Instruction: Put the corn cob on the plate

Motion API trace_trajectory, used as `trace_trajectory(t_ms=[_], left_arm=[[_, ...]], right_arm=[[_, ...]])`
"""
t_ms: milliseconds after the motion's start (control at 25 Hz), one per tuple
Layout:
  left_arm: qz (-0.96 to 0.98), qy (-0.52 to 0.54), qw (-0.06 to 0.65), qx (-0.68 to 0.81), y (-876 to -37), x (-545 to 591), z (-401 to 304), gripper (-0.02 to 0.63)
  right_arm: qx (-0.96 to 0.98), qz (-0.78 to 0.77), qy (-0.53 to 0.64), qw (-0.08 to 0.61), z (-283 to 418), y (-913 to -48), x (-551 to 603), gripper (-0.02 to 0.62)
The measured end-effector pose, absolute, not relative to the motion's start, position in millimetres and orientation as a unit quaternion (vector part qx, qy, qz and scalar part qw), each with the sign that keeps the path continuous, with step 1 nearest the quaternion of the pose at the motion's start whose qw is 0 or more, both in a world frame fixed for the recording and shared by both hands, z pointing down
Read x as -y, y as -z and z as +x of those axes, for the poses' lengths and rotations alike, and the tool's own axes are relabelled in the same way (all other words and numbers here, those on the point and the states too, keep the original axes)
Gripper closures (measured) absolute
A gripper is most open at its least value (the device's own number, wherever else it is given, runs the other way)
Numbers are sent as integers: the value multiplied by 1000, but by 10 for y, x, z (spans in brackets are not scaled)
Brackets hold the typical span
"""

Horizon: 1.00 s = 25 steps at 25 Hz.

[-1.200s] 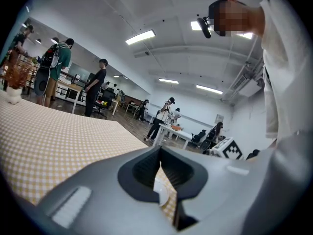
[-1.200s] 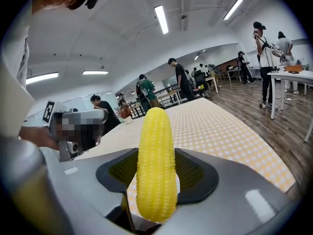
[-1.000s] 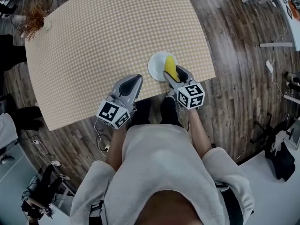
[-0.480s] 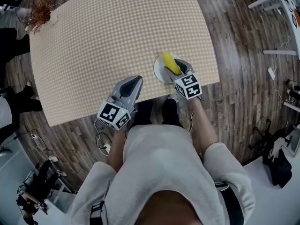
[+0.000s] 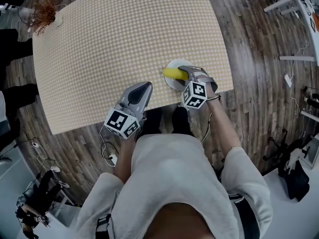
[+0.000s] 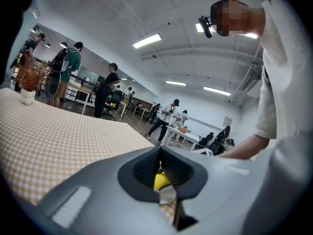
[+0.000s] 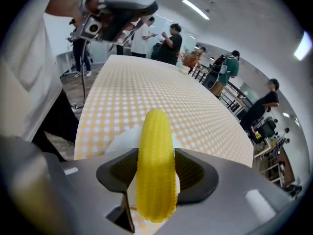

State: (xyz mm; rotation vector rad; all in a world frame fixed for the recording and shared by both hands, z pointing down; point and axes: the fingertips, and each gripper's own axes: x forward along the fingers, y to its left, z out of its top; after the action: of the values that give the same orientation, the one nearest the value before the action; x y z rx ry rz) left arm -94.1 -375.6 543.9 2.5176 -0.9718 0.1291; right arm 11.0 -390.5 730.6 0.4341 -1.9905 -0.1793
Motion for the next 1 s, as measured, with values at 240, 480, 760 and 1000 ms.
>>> trace_trajectory(t_ms=[240,480,760,1000], left_arm=[[907,-48,220,355,-5467,3778,-986,598],[908,-45,220,353,-5451,3797,-936,598],[910,-44,220,349,-5453,3788,-885,598],[912,-40,215,348,-5398,3766,-898,598]], right_arm=[[807,129,129,561,109,-7441,3903,360],[803,117,137,568,114,-7465,3903,357],[808,119,124,563,134,-7485,3909,336],[810,138,142,552,57,-7314,3942,303]])
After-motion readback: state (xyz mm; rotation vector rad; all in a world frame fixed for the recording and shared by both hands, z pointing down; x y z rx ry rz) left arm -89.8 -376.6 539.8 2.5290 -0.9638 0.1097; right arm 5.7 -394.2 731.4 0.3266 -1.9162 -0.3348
